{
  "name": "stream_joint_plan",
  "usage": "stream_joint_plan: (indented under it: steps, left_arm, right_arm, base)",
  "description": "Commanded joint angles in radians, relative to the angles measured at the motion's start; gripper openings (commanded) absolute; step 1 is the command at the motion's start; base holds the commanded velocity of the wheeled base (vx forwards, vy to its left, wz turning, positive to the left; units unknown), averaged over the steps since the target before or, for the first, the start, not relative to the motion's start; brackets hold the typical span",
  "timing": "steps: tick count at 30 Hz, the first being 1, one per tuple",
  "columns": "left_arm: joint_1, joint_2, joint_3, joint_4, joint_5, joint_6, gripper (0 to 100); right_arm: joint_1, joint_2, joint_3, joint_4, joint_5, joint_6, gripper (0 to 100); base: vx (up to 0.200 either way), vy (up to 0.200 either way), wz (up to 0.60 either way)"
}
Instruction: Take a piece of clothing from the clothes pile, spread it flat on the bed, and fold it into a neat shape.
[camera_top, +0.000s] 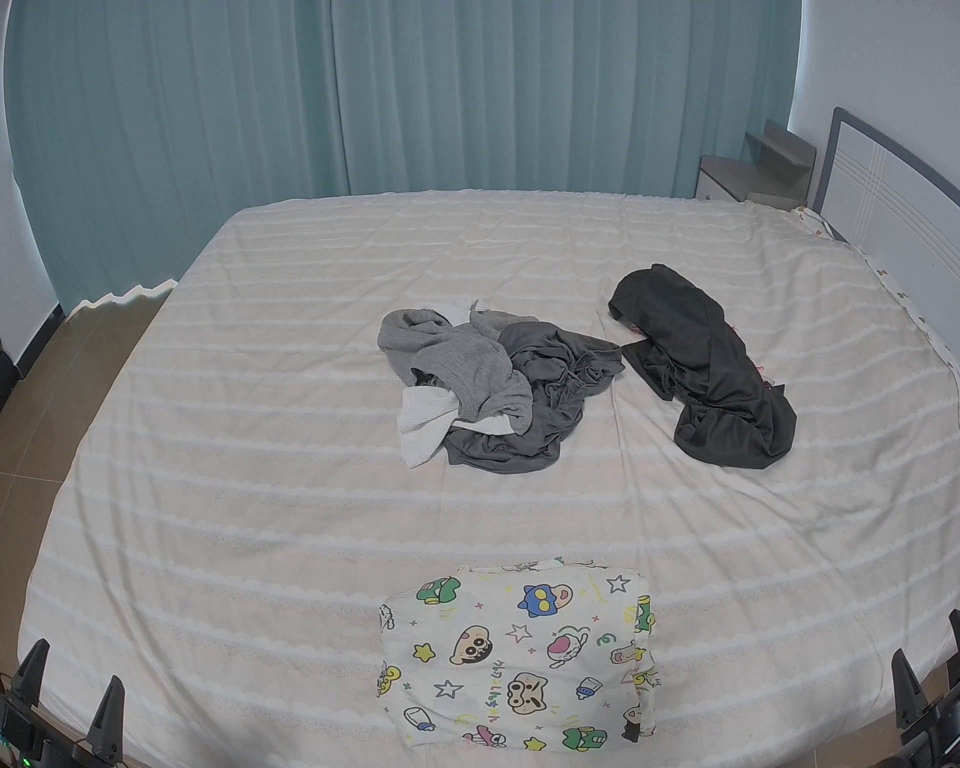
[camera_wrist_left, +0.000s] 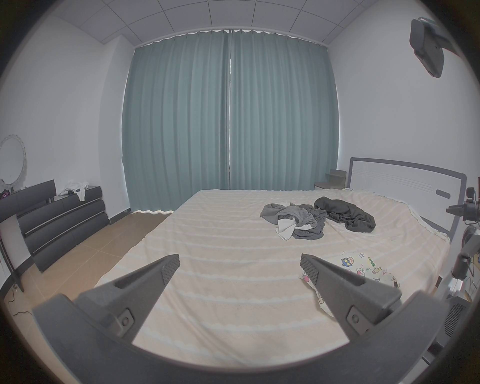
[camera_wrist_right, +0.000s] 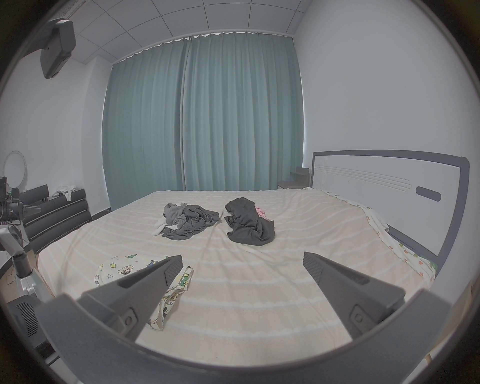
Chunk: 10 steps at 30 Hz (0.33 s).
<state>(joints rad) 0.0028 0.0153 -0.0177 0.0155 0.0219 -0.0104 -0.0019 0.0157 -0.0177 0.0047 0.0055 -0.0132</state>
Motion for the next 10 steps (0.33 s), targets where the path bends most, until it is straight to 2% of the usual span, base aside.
stream_joint_plan:
  steps: [1, 10]
  left_arm:
    - [0.000, -0.008, 0.013, 0.000, 0.000, 0.000, 100]
    - [0.000, -0.008, 0.013, 0.000, 0.001, 0.000, 100]
  right_arm:
    - [0.000, -0.013, 0.016, 0.000, 0.001, -0.001, 100]
    - [0.000, -0.014, 0.016, -0.002, 0.001, 0.001, 100]
  base:
    - [0.000, 0.000, 0.00]
    - [0.000, 0.000, 0.00]
